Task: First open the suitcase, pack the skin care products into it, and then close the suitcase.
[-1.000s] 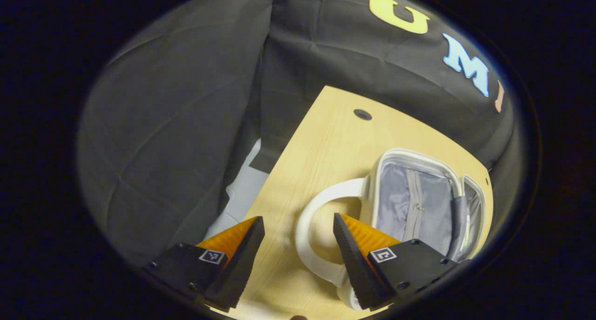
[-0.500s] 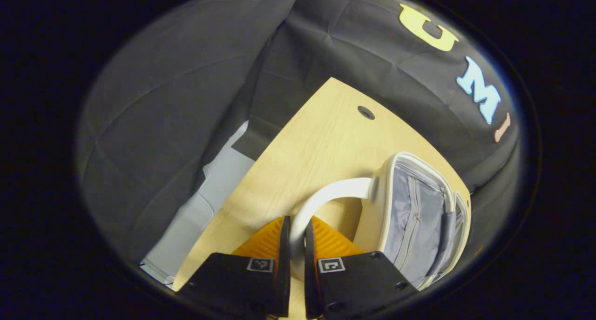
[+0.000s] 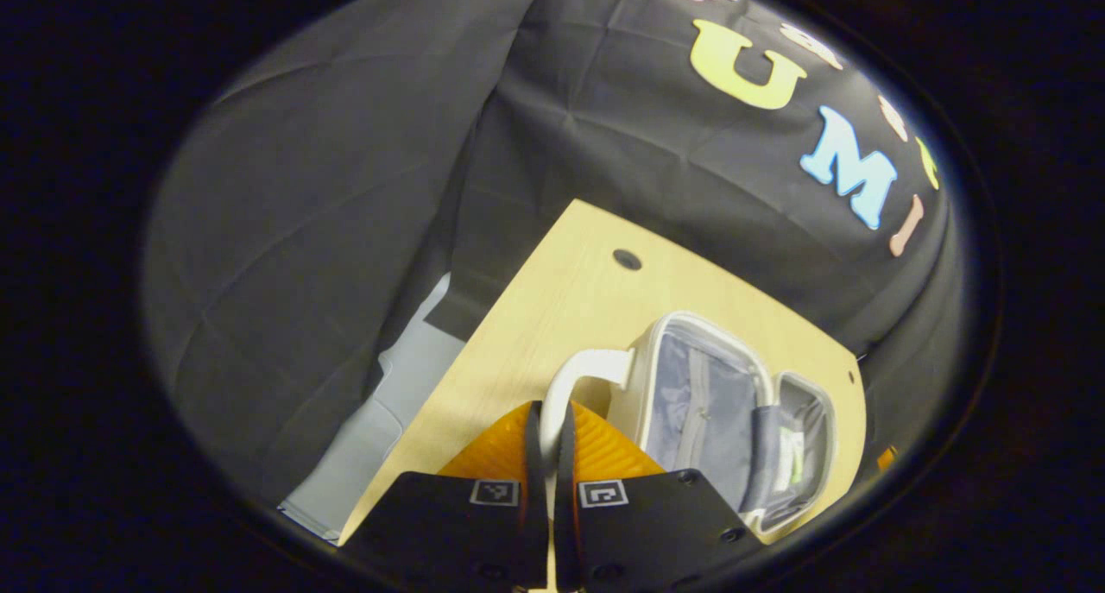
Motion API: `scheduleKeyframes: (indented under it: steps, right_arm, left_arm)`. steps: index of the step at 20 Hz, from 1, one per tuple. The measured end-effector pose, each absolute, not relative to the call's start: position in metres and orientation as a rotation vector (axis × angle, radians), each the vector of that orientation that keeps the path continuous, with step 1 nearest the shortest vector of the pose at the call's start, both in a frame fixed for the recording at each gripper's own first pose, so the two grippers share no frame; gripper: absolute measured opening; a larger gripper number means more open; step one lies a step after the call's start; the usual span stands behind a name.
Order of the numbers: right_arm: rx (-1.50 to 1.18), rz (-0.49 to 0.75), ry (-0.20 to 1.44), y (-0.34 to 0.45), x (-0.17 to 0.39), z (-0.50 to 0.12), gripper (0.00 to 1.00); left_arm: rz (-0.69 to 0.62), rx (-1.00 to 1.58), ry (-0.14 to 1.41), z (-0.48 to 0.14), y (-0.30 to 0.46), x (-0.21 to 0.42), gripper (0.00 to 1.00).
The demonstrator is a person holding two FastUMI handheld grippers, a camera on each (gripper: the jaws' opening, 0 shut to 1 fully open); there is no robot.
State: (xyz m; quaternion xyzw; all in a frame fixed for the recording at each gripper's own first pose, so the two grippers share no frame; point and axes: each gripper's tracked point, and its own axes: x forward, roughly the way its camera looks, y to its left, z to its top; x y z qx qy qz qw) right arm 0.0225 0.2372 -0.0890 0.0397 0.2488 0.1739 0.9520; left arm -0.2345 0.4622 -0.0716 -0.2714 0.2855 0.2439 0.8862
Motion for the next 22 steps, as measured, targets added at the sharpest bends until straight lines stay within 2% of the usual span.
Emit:
scheduleKeyframes:
  steps: [5,11,16,17,18,22]
  right_arm:
    - [0.087,0.314,0.429,0.196,0.029,-0.074,0.86]
    - [0.104,0.249,0.286,0.133,0.04,-0.037,0.87]
    - [0.079,0.222,0.203,0.087,0.055,-0.021,0.87]
    - [0.071,0.226,0.189,0.081,0.057,-0.019,0.82]
    - [0.064,0.234,0.176,0.076,0.059,-0.018,0.88]
    - [0.049,0.291,0.17,0.06,0.058,-0.025,0.89]
  left_arm:
    - [0.404,-0.553,0.433,0.044,0.398,-0.209,0.11]
    - [0.251,-0.439,0.362,0.135,0.26,-0.16,0.11]
    - [0.139,-0.391,0.358,0.138,0.13,-0.113,0.11]
    - [0.121,-0.386,0.361,0.13,0.102,-0.102,0.11]
    - [0.104,-0.379,0.37,0.119,0.076,-0.091,0.11]
    - [0.067,-0.347,0.449,0.051,-0.015,-0.055,0.11]
